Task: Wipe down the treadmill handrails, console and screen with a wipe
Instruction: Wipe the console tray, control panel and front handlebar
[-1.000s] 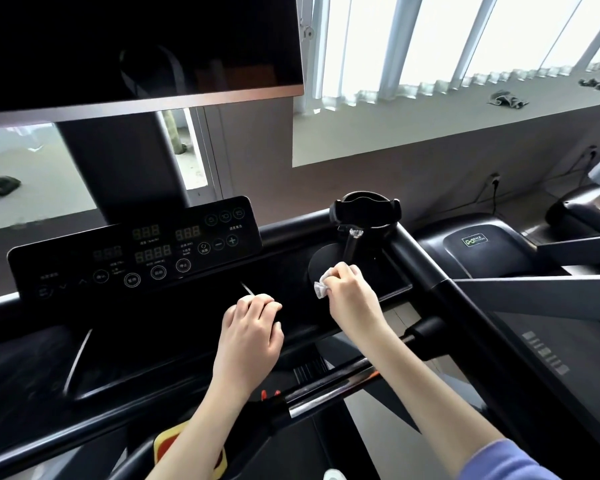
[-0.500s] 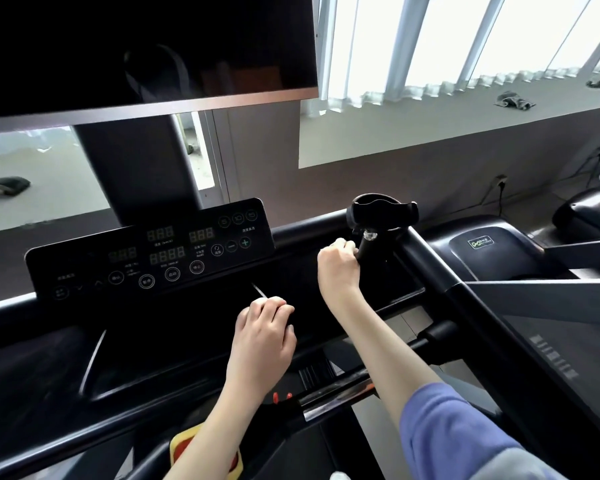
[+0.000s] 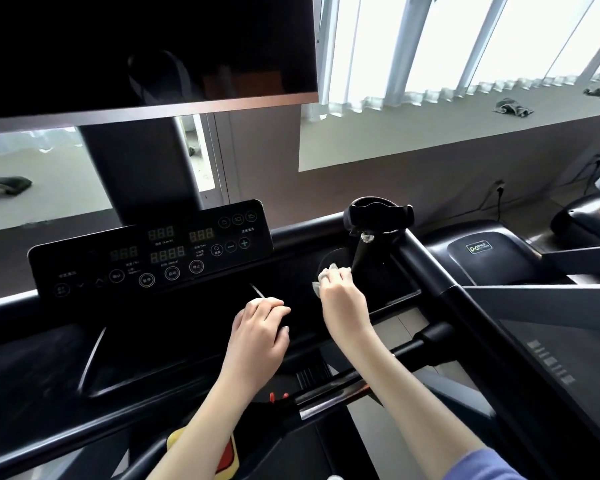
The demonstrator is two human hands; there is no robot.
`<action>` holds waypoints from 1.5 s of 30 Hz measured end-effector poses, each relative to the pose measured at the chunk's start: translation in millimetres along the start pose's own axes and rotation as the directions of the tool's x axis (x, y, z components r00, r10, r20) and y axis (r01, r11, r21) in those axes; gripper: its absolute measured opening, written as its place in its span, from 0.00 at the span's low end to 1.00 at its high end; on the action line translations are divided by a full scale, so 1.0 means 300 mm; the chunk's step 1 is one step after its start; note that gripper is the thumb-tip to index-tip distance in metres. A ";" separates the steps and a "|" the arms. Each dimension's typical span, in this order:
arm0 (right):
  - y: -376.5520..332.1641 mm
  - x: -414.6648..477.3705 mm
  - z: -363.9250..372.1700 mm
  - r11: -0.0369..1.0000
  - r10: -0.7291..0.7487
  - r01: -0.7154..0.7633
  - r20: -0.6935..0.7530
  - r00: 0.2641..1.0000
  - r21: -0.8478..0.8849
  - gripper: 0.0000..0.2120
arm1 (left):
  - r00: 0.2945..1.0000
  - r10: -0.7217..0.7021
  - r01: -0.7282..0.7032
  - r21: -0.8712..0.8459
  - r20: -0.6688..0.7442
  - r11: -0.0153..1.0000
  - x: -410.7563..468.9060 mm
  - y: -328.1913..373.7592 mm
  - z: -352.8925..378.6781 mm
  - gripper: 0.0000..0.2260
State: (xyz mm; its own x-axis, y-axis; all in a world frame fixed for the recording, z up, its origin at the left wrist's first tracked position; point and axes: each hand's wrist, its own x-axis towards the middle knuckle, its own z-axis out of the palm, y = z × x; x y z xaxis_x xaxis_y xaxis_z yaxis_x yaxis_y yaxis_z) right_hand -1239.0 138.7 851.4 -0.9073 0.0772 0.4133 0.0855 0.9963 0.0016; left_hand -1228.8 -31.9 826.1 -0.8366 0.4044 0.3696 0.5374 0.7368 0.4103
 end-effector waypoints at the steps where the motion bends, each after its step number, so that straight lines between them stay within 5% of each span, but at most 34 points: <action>1: 0.020 -0.018 -0.006 0.996 -0.028 0.031 -0.033 0.999 0.082 0.14 | 1.000 0.002 -0.002 -0.012 0.003 1.000 -0.002 -0.008 -0.003 0.13; 8: 0.084 -0.094 0.013 0.924 -0.042 0.091 -0.138 0.990 0.371 0.10 | 0.997 -0.054 0.058 0.092 -0.047 0.994 -0.048 -0.092 -0.085 0.18; 16: 0.085 -0.142 0.003 0.937 0.046 0.005 -0.138 0.989 0.350 0.09 | 0.994 -0.096 0.101 0.088 -0.061 0.991 -0.083 -0.118 -0.090 0.20; 23: 0.024 -0.102 -0.053 0.822 0.101 -0.002 -0.143 0.985 0.569 0.09 | 0.995 -0.084 0.088 0.070 -0.060 0.994 -0.083 -0.121 -0.093 0.19; 34: -0.195 0.113 -0.084 0.766 0.152 0.118 -0.357 0.922 0.632 0.07 | 0.997 -0.055 0.059 0.086 -0.045 0.995 -0.088 -0.129 -0.094 0.18; 40: -0.244 0.181 0.009 0.790 -0.176 0.347 -0.354 0.918 0.506 0.11 | 0.995 -0.093 0.096 0.118 -0.038 0.988 -0.090 -0.109 -0.100 0.17; 45: -0.170 0.213 0.043 0.715 -0.360 0.532 -0.413 0.836 0.453 0.15 | 0.987 -0.153 0.159 0.142 -0.053 0.977 -0.095 -0.099 -0.109 0.17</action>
State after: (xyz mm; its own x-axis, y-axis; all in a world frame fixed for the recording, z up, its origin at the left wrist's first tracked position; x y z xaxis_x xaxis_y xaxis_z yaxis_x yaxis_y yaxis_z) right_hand -1306.6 93.4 866.0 -0.6197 -0.3098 0.7211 -0.6082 0.7702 -0.1918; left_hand -1217.5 -83.0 830.7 -0.9024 0.2574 0.3457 0.3766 0.8610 0.3418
